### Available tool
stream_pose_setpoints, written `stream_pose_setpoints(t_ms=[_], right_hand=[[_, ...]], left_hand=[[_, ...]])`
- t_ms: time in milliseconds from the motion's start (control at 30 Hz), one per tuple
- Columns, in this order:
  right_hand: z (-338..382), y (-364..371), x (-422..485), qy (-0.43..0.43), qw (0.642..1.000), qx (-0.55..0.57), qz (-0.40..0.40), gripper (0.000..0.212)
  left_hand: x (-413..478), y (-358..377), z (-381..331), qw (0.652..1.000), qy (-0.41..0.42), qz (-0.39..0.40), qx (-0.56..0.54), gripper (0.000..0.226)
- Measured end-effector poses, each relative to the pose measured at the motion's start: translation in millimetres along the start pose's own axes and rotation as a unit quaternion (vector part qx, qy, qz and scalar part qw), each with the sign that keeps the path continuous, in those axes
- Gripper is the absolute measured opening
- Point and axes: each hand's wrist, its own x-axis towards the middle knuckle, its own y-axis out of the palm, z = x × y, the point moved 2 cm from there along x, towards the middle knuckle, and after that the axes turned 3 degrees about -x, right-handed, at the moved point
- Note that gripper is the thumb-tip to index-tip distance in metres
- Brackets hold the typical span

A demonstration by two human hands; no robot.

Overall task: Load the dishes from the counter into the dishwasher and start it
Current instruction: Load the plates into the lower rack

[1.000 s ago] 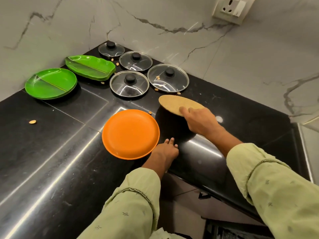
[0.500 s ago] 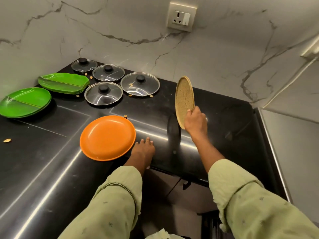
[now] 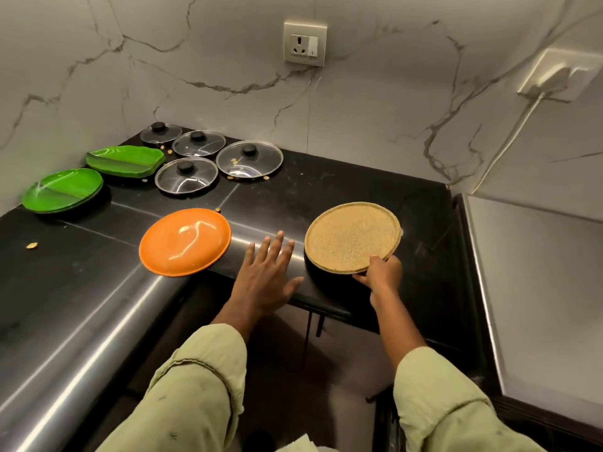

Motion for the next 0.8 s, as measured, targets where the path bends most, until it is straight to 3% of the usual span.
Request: stream_pose_setpoints(t_ms=[333, 633, 800], right_hand=[[-50, -70, -27, 0.012, 0.993, 0.078, 0.093, 0.016], [-102, -110, -71, 0.016, 0.994, 0.057, 0.088, 0.006], [-125, -137, -114, 0.005, 0.993, 0.066, 0.095, 0.022]], left_hand=[[-63, 22, -70, 0.999, -0.018, -0.021, 0.022, 0.083], [-149, 25, -94, 0.999, -0.022, -0.034, 0.035, 0.088], [-204, 23, -100, 0.998, -0.020, -0.044, 0.042, 0.086]])
